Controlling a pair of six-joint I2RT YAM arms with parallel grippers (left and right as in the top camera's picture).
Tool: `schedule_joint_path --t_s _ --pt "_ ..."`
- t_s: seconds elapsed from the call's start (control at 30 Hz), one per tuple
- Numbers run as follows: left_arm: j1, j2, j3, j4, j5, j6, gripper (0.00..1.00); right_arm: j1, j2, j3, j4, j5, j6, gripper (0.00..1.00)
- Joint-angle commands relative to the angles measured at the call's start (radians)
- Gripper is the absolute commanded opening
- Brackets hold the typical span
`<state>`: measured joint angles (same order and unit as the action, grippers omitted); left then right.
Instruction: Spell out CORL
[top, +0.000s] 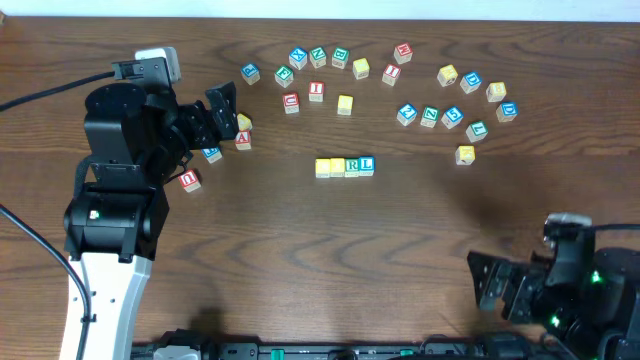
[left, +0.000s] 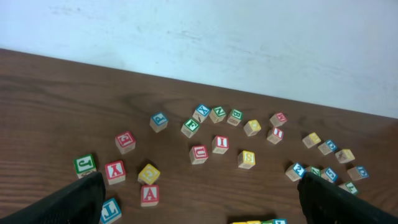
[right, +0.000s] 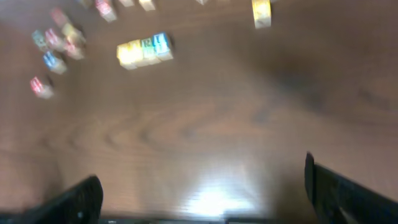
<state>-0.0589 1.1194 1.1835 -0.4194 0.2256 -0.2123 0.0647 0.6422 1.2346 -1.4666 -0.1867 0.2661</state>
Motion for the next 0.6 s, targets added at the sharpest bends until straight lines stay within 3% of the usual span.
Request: schedule_joint_path --t_s 0.0,0.27,0.4,0.57 --pt "0.005 0.005 -0.005 0.001 -0.01 0.002 0.98 -0.005 -0.003 -0.001 -0.07 0.012 -0.013 0.99" --pt "0.005 0.005 -0.005 0.001 -0.01 0.002 0.98 -0.005 -0.034 -0.071 -0.076 0.023 -0.013 0.99" --pt "0.005 0.005 -0.005 0.001 -0.01 0.002 0.98 -0.005 -0.084 -0.178 0.076 0.058 -0.013 0.99" --pt "0.005 0.005 -0.005 0.001 -0.01 0.002 0.98 -0.005 -0.204 -0.365 0.411 0.08 -0.013 0.99"
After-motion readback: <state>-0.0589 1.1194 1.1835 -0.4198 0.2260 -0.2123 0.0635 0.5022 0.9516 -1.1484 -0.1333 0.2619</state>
